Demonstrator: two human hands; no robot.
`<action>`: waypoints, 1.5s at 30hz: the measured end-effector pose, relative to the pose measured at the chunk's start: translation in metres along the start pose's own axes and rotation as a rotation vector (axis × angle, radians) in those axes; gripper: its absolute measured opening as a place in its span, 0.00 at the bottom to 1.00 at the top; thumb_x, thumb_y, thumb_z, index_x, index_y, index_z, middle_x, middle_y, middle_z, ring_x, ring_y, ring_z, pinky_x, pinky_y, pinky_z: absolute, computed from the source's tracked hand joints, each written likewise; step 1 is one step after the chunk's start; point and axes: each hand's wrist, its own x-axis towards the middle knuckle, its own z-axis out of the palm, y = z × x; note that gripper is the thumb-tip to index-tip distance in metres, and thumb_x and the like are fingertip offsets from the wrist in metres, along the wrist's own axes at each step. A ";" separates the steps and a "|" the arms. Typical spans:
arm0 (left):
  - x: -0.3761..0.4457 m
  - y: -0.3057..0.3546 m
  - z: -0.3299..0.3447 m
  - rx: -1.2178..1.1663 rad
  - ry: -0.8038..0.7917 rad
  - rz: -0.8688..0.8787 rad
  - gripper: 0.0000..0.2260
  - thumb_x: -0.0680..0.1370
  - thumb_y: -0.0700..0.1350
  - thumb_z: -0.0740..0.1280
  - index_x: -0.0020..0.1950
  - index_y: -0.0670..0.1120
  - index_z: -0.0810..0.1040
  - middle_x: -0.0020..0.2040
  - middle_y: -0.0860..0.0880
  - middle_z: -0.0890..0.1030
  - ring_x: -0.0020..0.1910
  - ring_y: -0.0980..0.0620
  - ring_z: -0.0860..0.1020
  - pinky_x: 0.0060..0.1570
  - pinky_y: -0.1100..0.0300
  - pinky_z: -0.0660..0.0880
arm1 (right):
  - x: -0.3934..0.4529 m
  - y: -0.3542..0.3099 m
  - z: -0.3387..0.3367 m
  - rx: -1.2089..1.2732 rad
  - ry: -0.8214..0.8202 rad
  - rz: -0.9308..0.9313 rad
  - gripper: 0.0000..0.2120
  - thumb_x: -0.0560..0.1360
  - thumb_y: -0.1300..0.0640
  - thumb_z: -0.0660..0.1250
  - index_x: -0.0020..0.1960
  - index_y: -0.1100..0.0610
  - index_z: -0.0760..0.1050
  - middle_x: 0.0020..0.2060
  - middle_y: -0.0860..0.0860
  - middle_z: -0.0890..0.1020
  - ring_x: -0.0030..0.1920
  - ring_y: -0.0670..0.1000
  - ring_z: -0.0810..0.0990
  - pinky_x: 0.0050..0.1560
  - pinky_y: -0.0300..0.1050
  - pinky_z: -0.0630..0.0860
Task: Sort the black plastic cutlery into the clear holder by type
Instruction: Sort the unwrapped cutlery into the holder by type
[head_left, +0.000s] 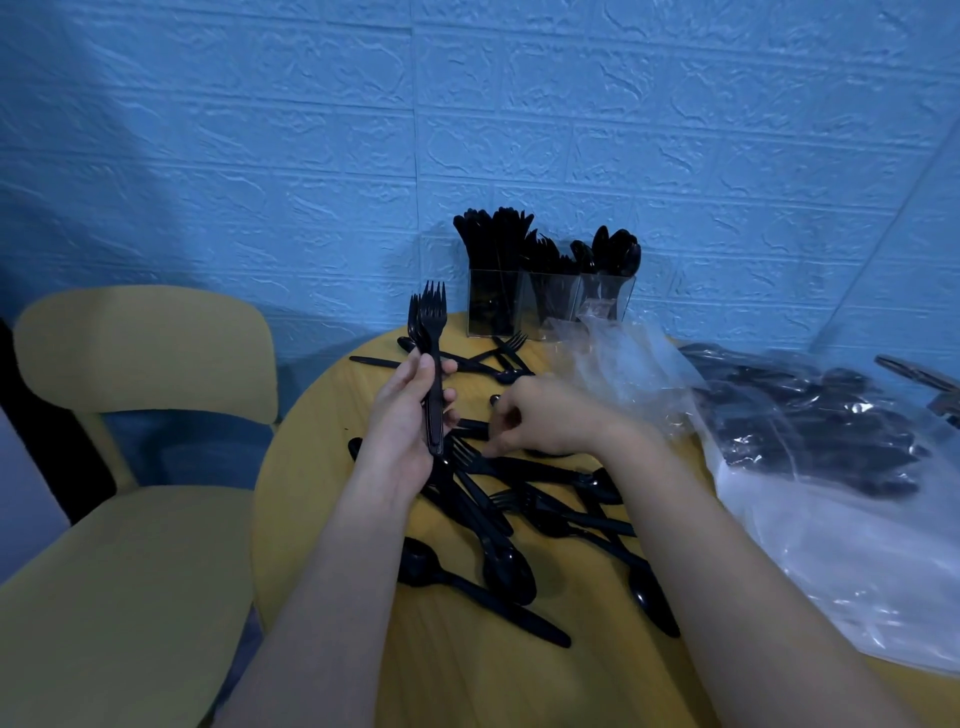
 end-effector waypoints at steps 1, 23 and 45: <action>0.000 0.000 -0.001 0.000 -0.006 0.003 0.06 0.82 0.43 0.59 0.51 0.46 0.75 0.38 0.53 0.79 0.29 0.58 0.73 0.28 0.65 0.72 | 0.002 -0.002 0.004 -0.001 0.009 0.009 0.11 0.72 0.47 0.71 0.48 0.53 0.80 0.41 0.45 0.76 0.44 0.47 0.75 0.40 0.38 0.71; -0.011 0.000 0.010 -0.191 -0.134 -0.252 0.15 0.83 0.46 0.58 0.65 0.39 0.73 0.44 0.47 0.83 0.39 0.53 0.82 0.44 0.59 0.79 | -0.016 0.002 -0.040 1.026 0.624 0.000 0.06 0.75 0.64 0.68 0.41 0.55 0.75 0.31 0.48 0.78 0.30 0.44 0.75 0.32 0.35 0.72; -0.008 -0.005 0.007 -0.130 -0.141 -0.231 0.05 0.81 0.40 0.58 0.53 0.45 0.73 0.40 0.50 0.76 0.23 0.59 0.66 0.21 0.68 0.64 | -0.023 -0.003 -0.028 -0.021 -0.317 0.059 0.11 0.72 0.47 0.71 0.49 0.52 0.80 0.45 0.48 0.82 0.46 0.48 0.78 0.45 0.39 0.73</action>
